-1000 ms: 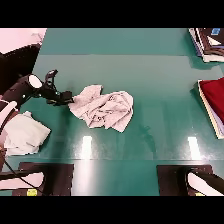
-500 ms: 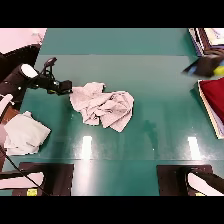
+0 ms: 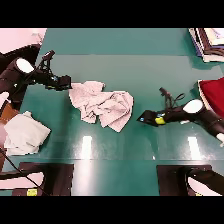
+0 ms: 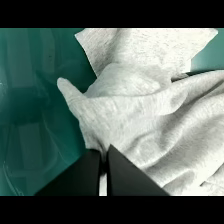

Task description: Fold the shirts.

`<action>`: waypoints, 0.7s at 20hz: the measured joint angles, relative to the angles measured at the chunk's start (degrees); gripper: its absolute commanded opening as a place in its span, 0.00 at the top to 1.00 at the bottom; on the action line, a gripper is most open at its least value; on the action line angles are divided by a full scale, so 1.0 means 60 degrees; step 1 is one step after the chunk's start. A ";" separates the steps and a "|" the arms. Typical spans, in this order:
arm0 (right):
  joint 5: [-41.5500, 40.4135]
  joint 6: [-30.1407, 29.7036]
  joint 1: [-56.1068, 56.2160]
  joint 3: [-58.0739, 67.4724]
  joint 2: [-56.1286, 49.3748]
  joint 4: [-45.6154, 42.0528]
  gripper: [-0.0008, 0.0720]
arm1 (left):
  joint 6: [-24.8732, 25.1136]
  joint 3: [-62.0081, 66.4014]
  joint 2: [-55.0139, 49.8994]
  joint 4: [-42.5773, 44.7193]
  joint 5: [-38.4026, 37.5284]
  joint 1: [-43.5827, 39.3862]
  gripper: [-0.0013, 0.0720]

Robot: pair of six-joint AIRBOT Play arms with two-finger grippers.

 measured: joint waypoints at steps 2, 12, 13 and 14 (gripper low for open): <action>-0.0634 -0.0015 0.0663 -0.0178 -0.0317 0.0419 0.38 | 0.0007 0.0007 0.0000 0.0000 -0.0004 0.0000 0.95; -0.1548 -0.0073 0.2521 0.1825 -0.2943 0.0841 0.97 | 0.0007 0.0022 0.0047 0.0193 -0.0222 0.0000 0.95; -0.1435 -0.0073 0.2499 0.2000 -0.3016 0.0692 0.97 | 0.0007 0.0036 0.0142 0.0255 -0.0266 0.0000 0.95; -0.1242 -0.0062 0.2393 0.2149 -0.2994 0.0481 0.97 | 0.0007 0.0080 0.0317 0.0331 -0.0273 0.0004 0.95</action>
